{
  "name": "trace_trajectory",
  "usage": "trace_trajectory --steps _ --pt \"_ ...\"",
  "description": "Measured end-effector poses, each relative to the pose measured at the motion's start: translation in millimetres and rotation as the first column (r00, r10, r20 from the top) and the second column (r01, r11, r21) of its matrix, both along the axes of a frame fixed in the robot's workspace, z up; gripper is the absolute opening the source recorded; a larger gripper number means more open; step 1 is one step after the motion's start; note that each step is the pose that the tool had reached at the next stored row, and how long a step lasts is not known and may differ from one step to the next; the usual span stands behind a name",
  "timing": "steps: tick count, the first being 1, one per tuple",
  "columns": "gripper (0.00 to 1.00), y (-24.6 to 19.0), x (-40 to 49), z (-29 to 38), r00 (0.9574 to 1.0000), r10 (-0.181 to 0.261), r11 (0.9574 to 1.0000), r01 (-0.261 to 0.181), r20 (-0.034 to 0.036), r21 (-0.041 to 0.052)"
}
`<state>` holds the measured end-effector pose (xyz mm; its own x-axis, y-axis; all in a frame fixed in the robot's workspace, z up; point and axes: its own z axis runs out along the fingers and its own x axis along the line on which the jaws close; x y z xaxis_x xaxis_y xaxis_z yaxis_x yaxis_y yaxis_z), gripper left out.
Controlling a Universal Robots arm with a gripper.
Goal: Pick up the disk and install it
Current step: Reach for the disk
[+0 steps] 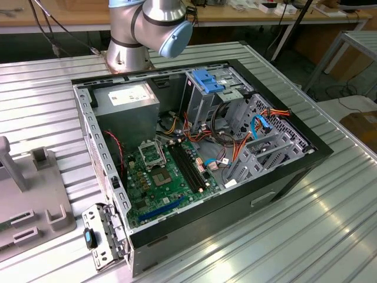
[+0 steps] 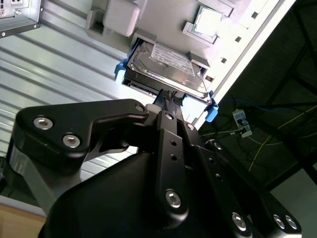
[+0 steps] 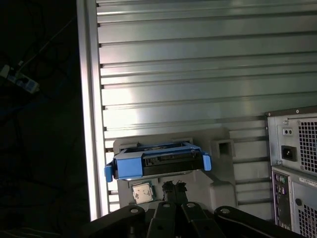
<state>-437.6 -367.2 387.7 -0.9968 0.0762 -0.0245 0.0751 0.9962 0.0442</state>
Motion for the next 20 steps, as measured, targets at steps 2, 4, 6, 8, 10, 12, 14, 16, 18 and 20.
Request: trace_trajectory --steps 2,4,6,8,10,12,14,16,18,20 --pt "0.11 0.0 -0.1 0.0 1.0 0.0 1.0 0.0 0.0 0.0" --pt "0.11 0.0 -0.3 0.0 1.0 0.0 1.0 0.0 0.0 0.0" --pt "0.11 0.0 -0.3 0.0 1.0 0.0 1.0 0.0 0.0 0.0" --pt "0.11 0.0 -0.4 0.0 1.0 0.0 1.0 0.0 0.0 0.0" --pt "0.11 0.0 -0.6 0.0 1.0 0.0 1.0 0.0 0.0 0.0" --pt "0.11 0.8 -1.9 -0.1 1.0 0.0 1.0 0.0 -0.0001 -0.0001" --pt "0.11 4.3 -3.6 -0.6 1.0 0.0 1.0 0.0 -0.0001 -0.0019" --pt "0.11 9.6 -5.0 -1.2 1.0 0.0 1.0 0.0 0.0 -0.0044" --pt "0.11 13.3 -7.6 -2.6 1.0 0.0 1.0 0.0 0.0 -0.008" --pt "0.11 16.3 -11.6 -3.7 1.0 0.0 0.9999 0.0 -0.0002 -0.0112"
